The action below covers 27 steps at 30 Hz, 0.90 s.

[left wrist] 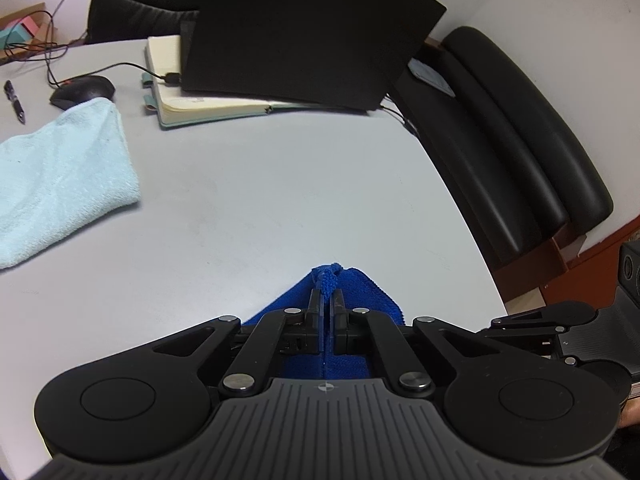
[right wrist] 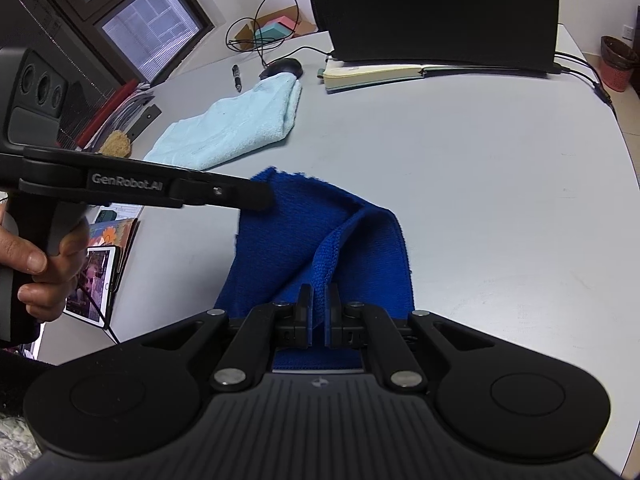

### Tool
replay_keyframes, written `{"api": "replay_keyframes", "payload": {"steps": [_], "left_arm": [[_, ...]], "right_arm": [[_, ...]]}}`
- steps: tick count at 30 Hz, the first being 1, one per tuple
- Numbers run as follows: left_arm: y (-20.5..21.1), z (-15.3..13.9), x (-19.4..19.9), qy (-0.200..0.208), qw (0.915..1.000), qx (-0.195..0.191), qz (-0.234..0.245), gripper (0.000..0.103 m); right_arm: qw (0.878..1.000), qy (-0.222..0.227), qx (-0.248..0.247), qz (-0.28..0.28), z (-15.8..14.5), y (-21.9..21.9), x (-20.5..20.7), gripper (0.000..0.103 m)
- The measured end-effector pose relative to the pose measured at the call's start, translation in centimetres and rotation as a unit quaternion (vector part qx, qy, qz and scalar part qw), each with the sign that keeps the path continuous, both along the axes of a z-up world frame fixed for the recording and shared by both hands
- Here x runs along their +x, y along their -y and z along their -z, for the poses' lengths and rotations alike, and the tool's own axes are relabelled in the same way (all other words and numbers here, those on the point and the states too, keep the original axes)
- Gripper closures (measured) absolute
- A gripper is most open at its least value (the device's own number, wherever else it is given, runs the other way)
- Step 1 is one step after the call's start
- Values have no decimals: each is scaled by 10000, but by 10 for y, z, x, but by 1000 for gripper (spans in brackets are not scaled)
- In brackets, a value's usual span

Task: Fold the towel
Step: 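Pull the grippers apart, shaking the blue towel open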

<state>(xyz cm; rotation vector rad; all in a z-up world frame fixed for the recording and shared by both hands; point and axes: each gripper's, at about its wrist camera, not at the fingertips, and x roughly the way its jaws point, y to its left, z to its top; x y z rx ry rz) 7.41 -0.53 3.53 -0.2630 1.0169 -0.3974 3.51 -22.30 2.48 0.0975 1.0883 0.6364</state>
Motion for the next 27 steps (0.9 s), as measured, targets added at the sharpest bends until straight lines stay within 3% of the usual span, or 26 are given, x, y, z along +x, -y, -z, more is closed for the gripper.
{"api": "replay_keyframes", "payload": {"steps": [20,27], "left_arm": [[-66,-33,-18,266,9948,12,-986,100],[-81,-28,-37,95,9941,59,-1076,100]], "right_arm": [[9961,58,-125,875,-27,39,20,98],[9920,124,-311,1218,-32,55,20,98]]}}
